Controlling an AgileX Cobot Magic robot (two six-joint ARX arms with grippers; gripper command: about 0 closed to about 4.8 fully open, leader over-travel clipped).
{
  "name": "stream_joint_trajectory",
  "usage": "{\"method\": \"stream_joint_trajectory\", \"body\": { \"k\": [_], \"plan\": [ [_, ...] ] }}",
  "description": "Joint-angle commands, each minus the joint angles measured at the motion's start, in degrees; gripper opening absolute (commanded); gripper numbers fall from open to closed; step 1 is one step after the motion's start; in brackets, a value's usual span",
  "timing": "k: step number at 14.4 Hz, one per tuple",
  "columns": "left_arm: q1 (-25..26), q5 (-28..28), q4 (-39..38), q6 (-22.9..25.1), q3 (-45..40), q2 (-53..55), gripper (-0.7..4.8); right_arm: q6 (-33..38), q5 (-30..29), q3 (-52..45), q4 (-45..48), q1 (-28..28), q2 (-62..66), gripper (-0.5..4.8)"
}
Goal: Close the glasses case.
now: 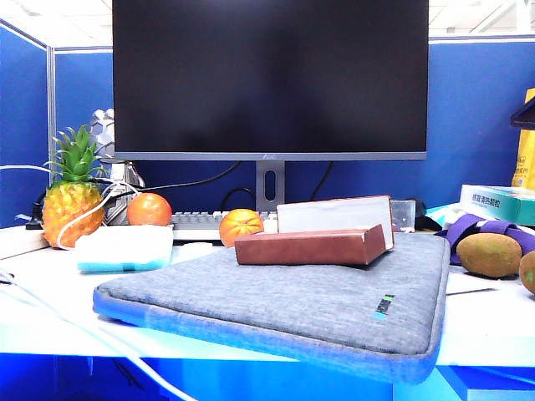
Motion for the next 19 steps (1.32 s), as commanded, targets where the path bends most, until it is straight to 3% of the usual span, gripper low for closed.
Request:
{"method": "stream_joint_trajectory", "body": {
  "k": [1, 4, 7, 11, 13, 16, 19],
  "plan": [
    [0.0, 0.3, 2.3, 0.8, 0.2, 0.1, 3.4, 0.3, 0.1, 0.2, 1.8, 0.0, 0.0, 1.8],
    [0.0, 0.4, 3.3, 1.5, 0.2, 0.1, 3.4, 0.5, 0.1, 0.2, 1.8, 0.0, 0.0, 1.8],
    [0.0, 3.4, 5.5, -4.2, 1.4, 0.1, 3.4, 1.0, -1.8, 0.8, 6.9, 0.0, 0.0, 1.81],
    [0.0, 4.3, 10.1, -3.1, 4.1, 5.5, 3.4, -0.1, -1.1, 9.4, 7.9, 0.0, 5.3, 1.82],
    [0.0, 7.7, 11.4, -2.8, 4.4, 10.8, 3.4, -1.5, -1.2, 14.1, 8.2, 0.0, 13.0, 1.81],
    [0.0, 12.1, 12.7, 2.9, 12.1, 23.7, 3.4, -1.6, -1.7, 26.5, 7.5, -1.2, 33.4, 1.81],
    [0.0, 19.9, 10.0, 6.4, 25.8, 41.5, 3.4, -1.3, -10.3, 44.8, 0.2, -7.4, 53.9, 1.8]
  ]
}}
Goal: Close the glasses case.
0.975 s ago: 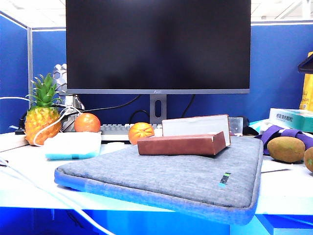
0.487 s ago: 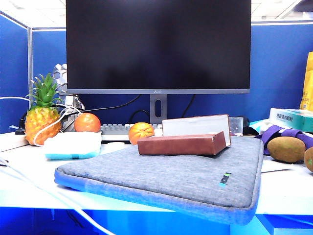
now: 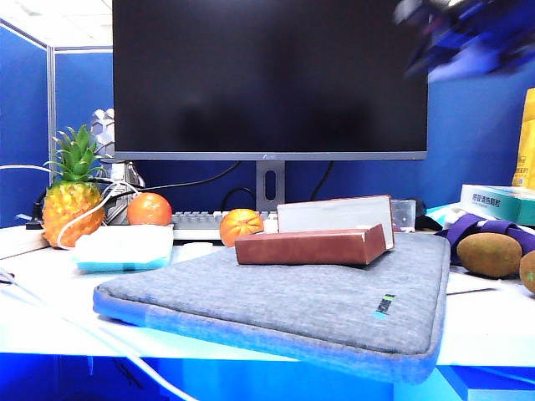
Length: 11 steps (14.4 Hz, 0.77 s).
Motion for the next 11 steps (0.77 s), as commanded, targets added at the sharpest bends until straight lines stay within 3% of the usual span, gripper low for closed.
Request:
{"method": "stream_joint_trajectory", "body": {
  "k": [1, 5, 7, 9, 11],
  "plan": [
    [0.0, 4.5, -3.6, 2.7, 8.5, 10.3, 3.4, 0.1, -7.2, 12.6, -7.3, -4.4, 9.6, 1.8],
    [-2.0, 6.6, -4.2, 3.1, 12.5, 21.0, 3.4, 0.3, -14.4, 23.9, -9.1, -8.4, 21.2, 1.8],
    [-8.7, 4.3, -4.1, 3.2, 12.7, 25.1, 3.4, 0.3, -16.5, 25.6, -9.1, -8.6, 26.7, 1.8],
    [-16.3, -1.6, -3.2, 3.3, 13.0, 28.5, 3.4, 0.3, -16.7, 26.1, -9.1, -8.6, 31.2, 1.8],
    [-20.3, -4.5, -1.8, 3.4, 13.0, 30.2, 3.4, 2.6, -19.1, 26.1, -9.3, -8.6, 34.6, 1.8]
  ]
}}
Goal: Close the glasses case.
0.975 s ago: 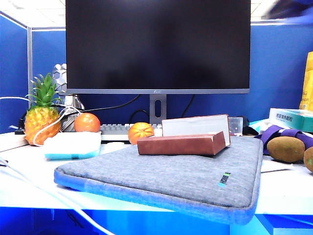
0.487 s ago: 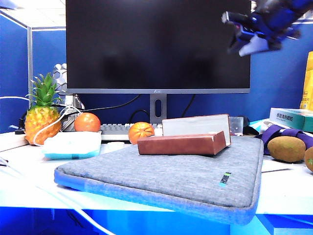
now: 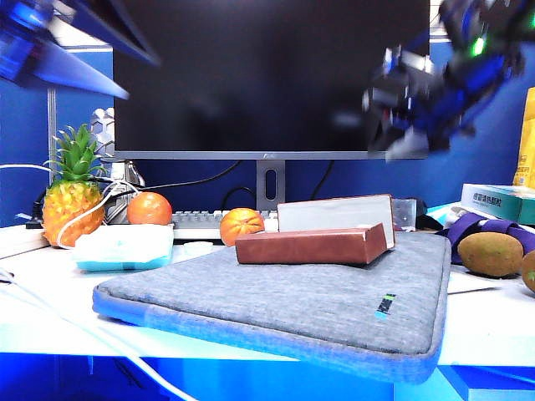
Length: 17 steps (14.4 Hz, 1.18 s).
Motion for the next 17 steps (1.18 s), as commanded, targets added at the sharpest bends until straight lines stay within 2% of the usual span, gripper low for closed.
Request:
{"method": "stream_joint_trajectory", "body": {
  "k": [1, 4, 10, 12, 14, 17],
  "plan": [
    [-3.3, -4.0, 2.4, 0.2, 0.5, 1.2, 3.4, 3.8, -5.5, 0.3, 0.4, 0.1, 3.3, 1.8],
    [-3.3, -5.0, 2.4, 0.2, 0.5, 1.3, 3.4, 4.4, -7.5, 0.3, -2.9, 0.5, 3.5, 1.8],
    [-3.3, -4.9, 2.4, 0.2, 0.5, 1.3, 3.4, 6.5, -20.1, 0.3, -13.9, 2.4, 3.5, 1.81],
    [-3.3, -4.5, 2.3, 0.2, 0.5, 1.3, 3.4, 6.4, -21.4, 0.3, -16.6, 3.3, 3.5, 1.81],
    [-3.4, -4.5, 1.0, 0.2, 0.5, 1.3, 3.4, 6.5, -22.5, 0.4, -15.5, 3.6, 3.4, 1.81],
    [-3.4, -4.5, -0.2, 0.2, 0.5, 1.3, 3.4, 7.2, -24.2, 5.1, -16.9, 3.7, 3.4, 1.82]
  ]
}}
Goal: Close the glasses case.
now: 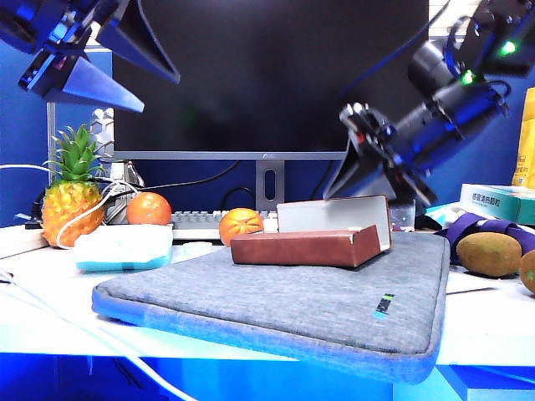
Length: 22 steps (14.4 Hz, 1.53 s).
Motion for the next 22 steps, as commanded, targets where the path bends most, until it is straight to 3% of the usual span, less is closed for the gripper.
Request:
{"method": "stream_joint_trajectory", "body": {
  "k": [1, 4, 10, 15, 20, 22],
  "plan": [
    [0.0, 0.3, -0.4, 0.2, 0.4, -0.2, 3.4, 0.7, -2.4, 4.7, 0.2, 0.6, -0.4, 1.82],
    [0.0, 0.8, -0.8, 0.2, 0.4, -0.2, 3.4, -5.4, 10.4, 6.4, -0.2, 0.6, -0.4, 1.86],
    [0.0, 0.8, -0.8, 0.2, 0.4, -0.2, 3.4, -13.5, 20.6, 6.3, -4.9, 0.6, -0.3, 1.85],
    [0.0, 0.8, -0.9, 0.2, 0.4, -0.2, 3.4, -14.6, 16.9, 6.3, -13.2, 0.6, -0.3, 1.85],
    [0.0, 1.9, -1.6, 0.2, 0.4, -0.2, 3.4, -12.1, 1.8, 6.3, -19.8, 1.2, -0.3, 1.86],
    [0.0, 1.9, -2.0, 0.2, 0.4, -0.2, 3.4, -12.4, 1.6, 6.3, -23.2, 2.2, -0.3, 1.86]
  ]
}}
